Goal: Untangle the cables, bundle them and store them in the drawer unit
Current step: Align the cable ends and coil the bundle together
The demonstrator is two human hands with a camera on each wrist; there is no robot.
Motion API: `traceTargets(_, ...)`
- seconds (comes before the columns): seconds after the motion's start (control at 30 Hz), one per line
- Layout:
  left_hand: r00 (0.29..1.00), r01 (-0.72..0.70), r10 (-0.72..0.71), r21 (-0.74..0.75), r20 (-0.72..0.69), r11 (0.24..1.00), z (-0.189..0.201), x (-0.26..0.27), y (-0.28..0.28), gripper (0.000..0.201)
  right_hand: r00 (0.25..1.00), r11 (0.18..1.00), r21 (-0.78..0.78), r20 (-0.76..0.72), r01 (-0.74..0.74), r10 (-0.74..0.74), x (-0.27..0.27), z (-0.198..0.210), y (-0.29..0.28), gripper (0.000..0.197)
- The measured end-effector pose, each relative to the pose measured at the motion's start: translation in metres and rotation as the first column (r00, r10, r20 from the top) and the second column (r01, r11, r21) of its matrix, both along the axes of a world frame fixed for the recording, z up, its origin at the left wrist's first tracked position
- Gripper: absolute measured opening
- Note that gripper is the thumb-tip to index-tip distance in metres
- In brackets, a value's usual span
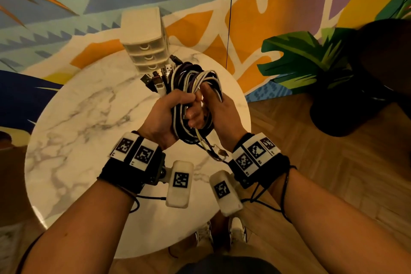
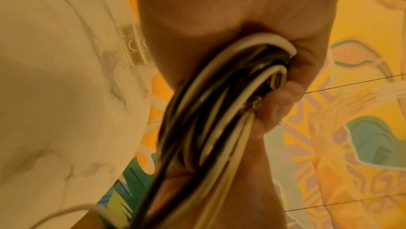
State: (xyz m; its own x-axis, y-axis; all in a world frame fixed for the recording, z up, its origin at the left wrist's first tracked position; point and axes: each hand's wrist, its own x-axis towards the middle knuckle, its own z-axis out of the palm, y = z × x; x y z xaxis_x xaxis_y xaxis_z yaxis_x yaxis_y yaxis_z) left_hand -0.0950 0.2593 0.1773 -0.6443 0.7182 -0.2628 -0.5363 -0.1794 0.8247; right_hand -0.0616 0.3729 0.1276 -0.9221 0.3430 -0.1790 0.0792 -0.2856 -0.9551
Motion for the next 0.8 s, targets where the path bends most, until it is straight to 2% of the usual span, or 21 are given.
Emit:
traceTargets(0.07, 1.0, -0.02, 0.019, -0.028, -0.024, 0.999, 0.002, -0.001, 0.002, 0.013, 0.998, 0.996, 0.067, -0.016, 0.061, -0.06, -0.002, 0.002, 0.001, 0.039)
traceTargets(0.17, 0.997, -0.051, 0.047, -0.069, -0.059, 0.996, 0.002, -0.001, 0.006, 0.009, 0.997, 0.981, 0.179, -0.007, 0.078, -0.078, -0.002, -0.001, 0.003, 0.042)
traceTargets(0.23, 0.993, -0.085, 0.075, -0.11, -0.094, 0.99, 0.0, -0.004, 0.005, 0.007, 0.999, 0.991, 0.13, 0.014, -0.04, 0.038, 0.0, -0.004, 0.006, 0.045)
traceTargets(0.3, 0.987, -0.143, 0.132, -0.118, -0.097, 0.983, -0.001, -0.009, 0.002, 0.005, 0.973, 0.973, 0.031, 0.044, -0.229, 0.227, 0.008, -0.009, 0.012, 0.053)
traceTargets(0.33, 0.982, -0.178, 0.171, -0.101, -0.075, 0.979, -0.001, -0.012, -0.001, 0.005, 0.944, 0.945, 0.007, 0.058, -0.327, 0.326, 0.013, -0.012, 0.016, 0.056)
traceTargets(0.4, 0.976, -0.218, 0.217, -0.04, -0.023, 0.975, 0.0, -0.019, -0.005, 0.009, 0.86, 0.855, 0.103, 0.106, -0.509, 0.499, 0.024, -0.015, 0.019, 0.055)
traceTargets(0.47, 0.983, -0.181, 0.181, 0.028, 0.012, 0.983, 0.003, -0.02, -0.005, 0.017, 0.76, 0.711, 0.27, 0.201, -0.649, 0.618, 0.031, -0.021, 0.014, 0.032)
traceTargets(0.53, 0.995, -0.098, 0.097, 0.088, 0.02, 0.991, 0.007, -0.015, 0.0, 0.021, 0.688, 0.602, 0.342, 0.266, -0.722, 0.675, 0.034, -0.028, 0.003, 0.009)
traceTargets(0.57, 0.998, -0.063, 0.062, 0.111, 0.011, 0.992, 0.009, -0.012, 0.002, 0.022, 0.686, 0.6, 0.34, 0.273, -0.724, 0.674, 0.035, -0.034, -0.001, 0.009)
traceTargets(0.7, 0.998, 0.009, 0.003, 0.21, -0.057, 0.978, 0.024, -0.011, 0.002, 0.021, 0.768, 0.764, 0.165, 0.309, -0.624, 0.561, 0.047, -0.07, 0.005, 0.016)
traceTargets(0.8, 0.995, 0.045, -0.02, 0.249, -0.102, 0.967, 0.039, -0.018, -0.002, 0.02, 0.781, 0.775, 0.25, 0.44, -0.581, 0.444, 0.062, -0.103, 0.02, 0.024)
